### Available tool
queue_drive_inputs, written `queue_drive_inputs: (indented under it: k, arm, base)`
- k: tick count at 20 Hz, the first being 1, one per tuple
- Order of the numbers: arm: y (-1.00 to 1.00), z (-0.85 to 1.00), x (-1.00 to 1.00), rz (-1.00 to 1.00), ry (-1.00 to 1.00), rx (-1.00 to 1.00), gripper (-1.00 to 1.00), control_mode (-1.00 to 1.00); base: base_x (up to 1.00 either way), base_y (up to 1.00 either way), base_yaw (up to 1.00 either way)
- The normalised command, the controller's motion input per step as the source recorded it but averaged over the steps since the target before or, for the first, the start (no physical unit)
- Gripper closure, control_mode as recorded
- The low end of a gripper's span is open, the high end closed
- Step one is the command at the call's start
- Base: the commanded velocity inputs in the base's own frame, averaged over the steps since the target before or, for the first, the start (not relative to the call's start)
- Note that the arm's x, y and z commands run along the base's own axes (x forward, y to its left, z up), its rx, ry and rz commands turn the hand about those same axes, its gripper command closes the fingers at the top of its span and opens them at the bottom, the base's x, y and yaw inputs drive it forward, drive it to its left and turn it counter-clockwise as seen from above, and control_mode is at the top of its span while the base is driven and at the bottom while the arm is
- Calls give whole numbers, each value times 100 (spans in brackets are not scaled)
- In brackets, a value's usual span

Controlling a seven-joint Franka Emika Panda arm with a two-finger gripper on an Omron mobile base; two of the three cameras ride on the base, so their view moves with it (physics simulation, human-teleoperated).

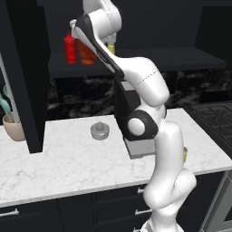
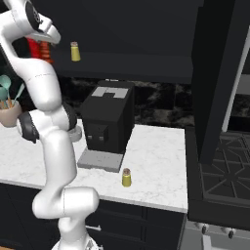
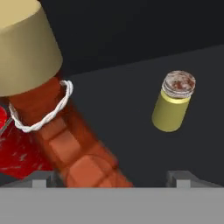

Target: Put the shaker and condiment bottle from the counter next to their counterparts in the cabinet.

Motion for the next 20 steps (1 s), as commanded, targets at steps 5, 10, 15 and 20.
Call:
queue_drive_inputs:
  k: [5,10,15,20]
  arm:
    - [0,-4,-52,0,0,0,-100,-100]
    - [0,-5,-52,1,0,0,-100,-100]
    - [-4,-9,-80,0,-1,1,-100,-100]
    - [-39,-37,-100,0,-14,7,-100,-100]
  base:
    - [0,0,0]
    - [0,0,0]
    - [0,0,0]
    - [0,0,0]
